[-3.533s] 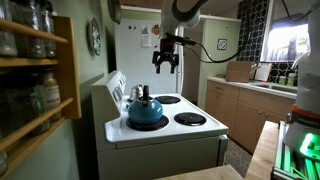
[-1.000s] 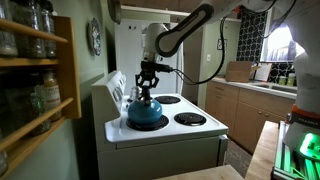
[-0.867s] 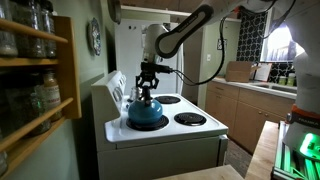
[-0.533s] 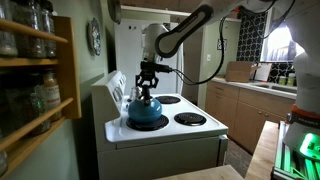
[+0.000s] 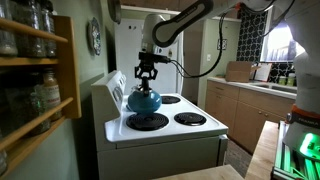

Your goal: Move the blue kettle to the front right plate of the stove

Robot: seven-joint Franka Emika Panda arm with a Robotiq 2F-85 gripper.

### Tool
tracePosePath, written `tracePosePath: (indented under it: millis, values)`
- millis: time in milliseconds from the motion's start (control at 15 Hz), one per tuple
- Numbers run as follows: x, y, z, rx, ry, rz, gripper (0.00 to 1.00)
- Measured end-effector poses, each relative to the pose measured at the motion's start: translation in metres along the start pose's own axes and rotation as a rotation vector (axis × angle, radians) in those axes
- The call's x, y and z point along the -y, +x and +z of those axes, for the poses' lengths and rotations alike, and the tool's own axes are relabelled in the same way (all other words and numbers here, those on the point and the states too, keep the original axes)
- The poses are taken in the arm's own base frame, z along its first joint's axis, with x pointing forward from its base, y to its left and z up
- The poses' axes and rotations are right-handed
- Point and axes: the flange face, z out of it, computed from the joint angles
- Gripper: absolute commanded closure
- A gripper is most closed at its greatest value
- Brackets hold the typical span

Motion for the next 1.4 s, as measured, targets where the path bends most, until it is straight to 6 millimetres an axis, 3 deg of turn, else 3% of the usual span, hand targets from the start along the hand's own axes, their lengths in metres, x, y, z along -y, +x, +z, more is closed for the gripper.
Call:
tracePosePath:
  millis: [333, 733, 1400]
  values:
    - [-0.014, 0.021, -0.028, 0.003, -0.042, 0.036, 0.98]
    - [-0.037, 0.043, -0.047, -0.002, -0.065, 0.081, 0.98]
    - [-0.081, 0.034, -0.092, -0.003, -0.085, 0.107, 0.98]
